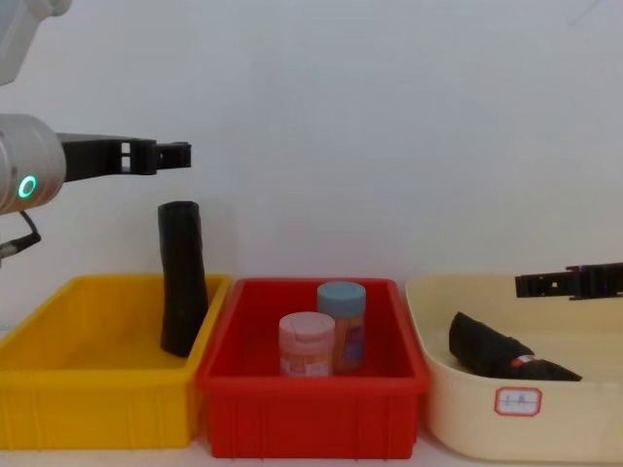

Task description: Pick up the garbage bag with the one hand and transfer it to the other hand.

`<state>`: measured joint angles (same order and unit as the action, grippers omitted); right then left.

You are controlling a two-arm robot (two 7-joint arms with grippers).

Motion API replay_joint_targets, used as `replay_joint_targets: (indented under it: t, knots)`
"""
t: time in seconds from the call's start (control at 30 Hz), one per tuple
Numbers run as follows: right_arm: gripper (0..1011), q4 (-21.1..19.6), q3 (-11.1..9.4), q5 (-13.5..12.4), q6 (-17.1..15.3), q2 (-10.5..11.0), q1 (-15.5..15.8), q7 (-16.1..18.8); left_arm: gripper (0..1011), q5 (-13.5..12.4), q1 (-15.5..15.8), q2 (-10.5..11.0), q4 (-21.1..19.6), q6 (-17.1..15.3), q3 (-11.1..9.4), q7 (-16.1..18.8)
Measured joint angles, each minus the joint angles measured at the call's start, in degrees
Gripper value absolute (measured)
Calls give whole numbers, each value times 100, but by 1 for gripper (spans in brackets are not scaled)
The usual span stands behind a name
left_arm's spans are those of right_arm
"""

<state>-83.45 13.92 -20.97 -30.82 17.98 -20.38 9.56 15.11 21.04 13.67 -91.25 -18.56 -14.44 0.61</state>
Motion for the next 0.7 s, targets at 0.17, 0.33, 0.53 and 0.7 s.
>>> replay_joint_targets:
  t: [0.17, 0.33, 0.53, 0.7]
  knots:
    - [1001, 2, -9, -1, -13, -3, 12, -6, 1001, -24, -10, 11, 14, -13, 35, 45]
    - [1001, -10, -7, 3, -13, -3, 14, 0, 1001, -39, -15, 18, 21, -21, 55, 70]
    - [1001, -94, 96, 50, -2, 7, -41, 113, 1001, -49, -19, 23, 27, -30, 74, 92]
    - [1001, -157, 260, 132, -1, 9, -137, 275, 1001, -55, -22, 25, 30, -34, 83, 104]
